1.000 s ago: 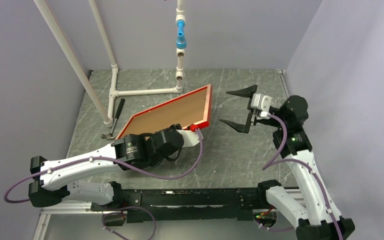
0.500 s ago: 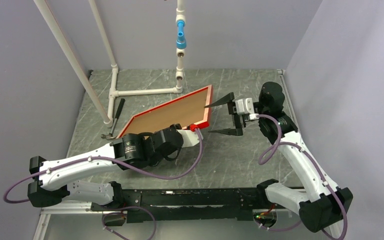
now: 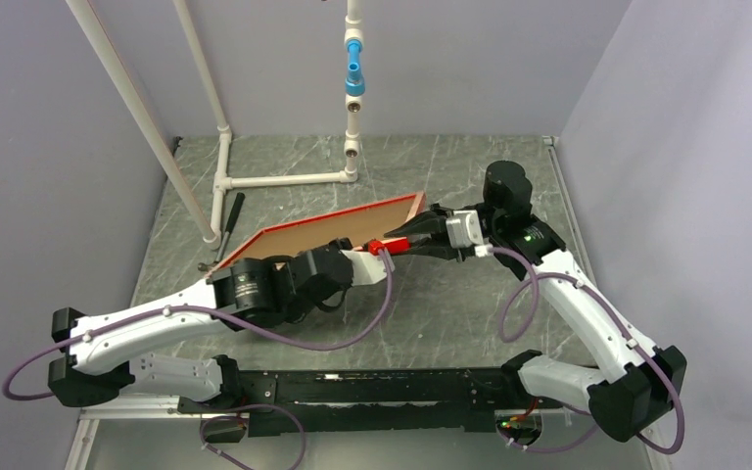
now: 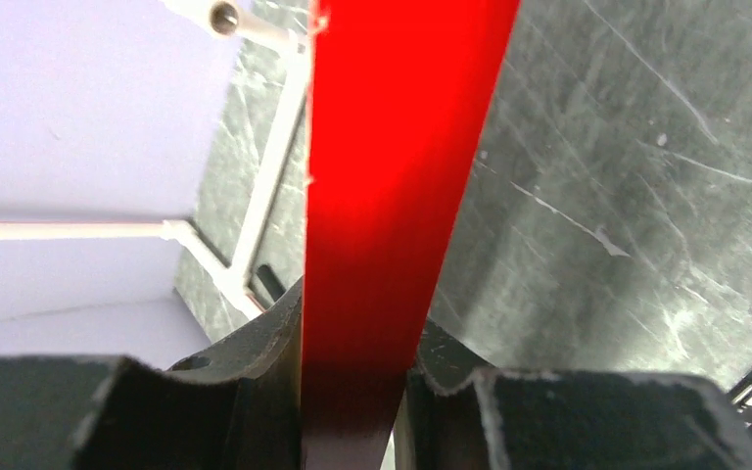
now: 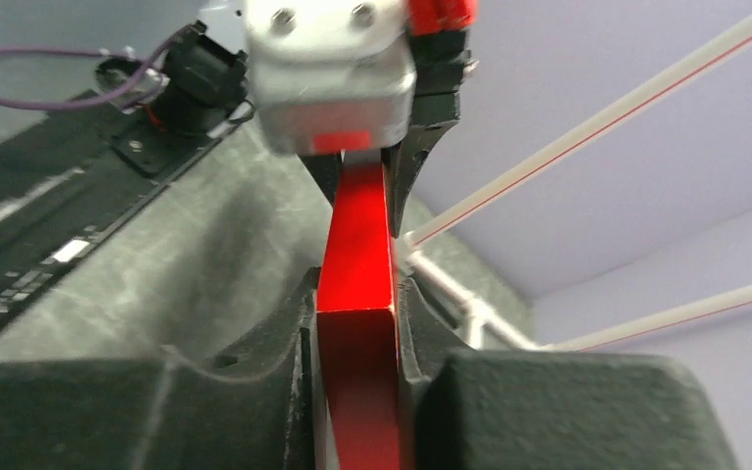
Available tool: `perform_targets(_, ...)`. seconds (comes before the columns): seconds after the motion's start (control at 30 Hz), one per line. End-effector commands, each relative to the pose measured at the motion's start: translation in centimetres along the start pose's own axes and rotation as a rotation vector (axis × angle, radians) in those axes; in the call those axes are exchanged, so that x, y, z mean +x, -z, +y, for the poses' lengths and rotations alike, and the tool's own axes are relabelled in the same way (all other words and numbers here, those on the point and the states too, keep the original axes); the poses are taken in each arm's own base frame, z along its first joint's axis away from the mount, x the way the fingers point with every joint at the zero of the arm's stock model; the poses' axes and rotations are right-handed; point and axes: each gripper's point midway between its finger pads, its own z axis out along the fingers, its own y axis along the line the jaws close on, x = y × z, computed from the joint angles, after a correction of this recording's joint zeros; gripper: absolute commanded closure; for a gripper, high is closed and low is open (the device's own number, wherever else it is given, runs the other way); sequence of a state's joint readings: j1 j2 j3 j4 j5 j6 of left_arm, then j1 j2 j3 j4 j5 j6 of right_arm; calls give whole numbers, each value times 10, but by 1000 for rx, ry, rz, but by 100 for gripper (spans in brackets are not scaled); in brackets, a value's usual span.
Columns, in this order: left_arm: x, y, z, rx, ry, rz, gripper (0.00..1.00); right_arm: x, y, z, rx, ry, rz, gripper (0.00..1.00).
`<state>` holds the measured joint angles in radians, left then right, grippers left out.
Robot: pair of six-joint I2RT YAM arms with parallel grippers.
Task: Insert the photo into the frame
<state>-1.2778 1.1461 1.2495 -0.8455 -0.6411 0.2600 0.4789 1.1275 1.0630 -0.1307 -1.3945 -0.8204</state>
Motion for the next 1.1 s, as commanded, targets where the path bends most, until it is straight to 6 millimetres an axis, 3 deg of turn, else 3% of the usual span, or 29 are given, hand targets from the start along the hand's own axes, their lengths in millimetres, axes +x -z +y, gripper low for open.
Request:
perform_targets(0.0,-52,15,4,40,285,-202,100,-7,1,-3,14,-15,28,96)
perform_targets(0.13,-54,16,9,24,290,-205,100,-5,2,-5,26,-15,42,100)
perform_targets(0.2,-57,18,13,13,296,-213,89,-4,2,-5,27,-18,46,100)
perform_targets(0.23,-58,20,16,7,300,-219,75,-4,2,-5,30,-19,50,100)
perform_targets(0.27,-61,22,20,-6,309,-227,46,-3,2,-4,29,-23,53,100)
perform_targets(0.3,-63,24,25,-21,321,-235,29,-3,3,-4,30,-26,55,100)
perform_targets(0.37,-70,30,36,-53,351,-260,5,-3,3,-3,33,-29,60,100)
perform_targets(0.4,-75,34,41,-60,359,-281,1,-3,3,-2,34,-31,62,100)
perform_targets(0.73,-123,87,79,-17,448,-533,1,-7,2,4,33,-169,42,100)
perform_targets(1.07,-112,93,82,-26,520,-547,1,-25,3,11,50,-348,7,100)
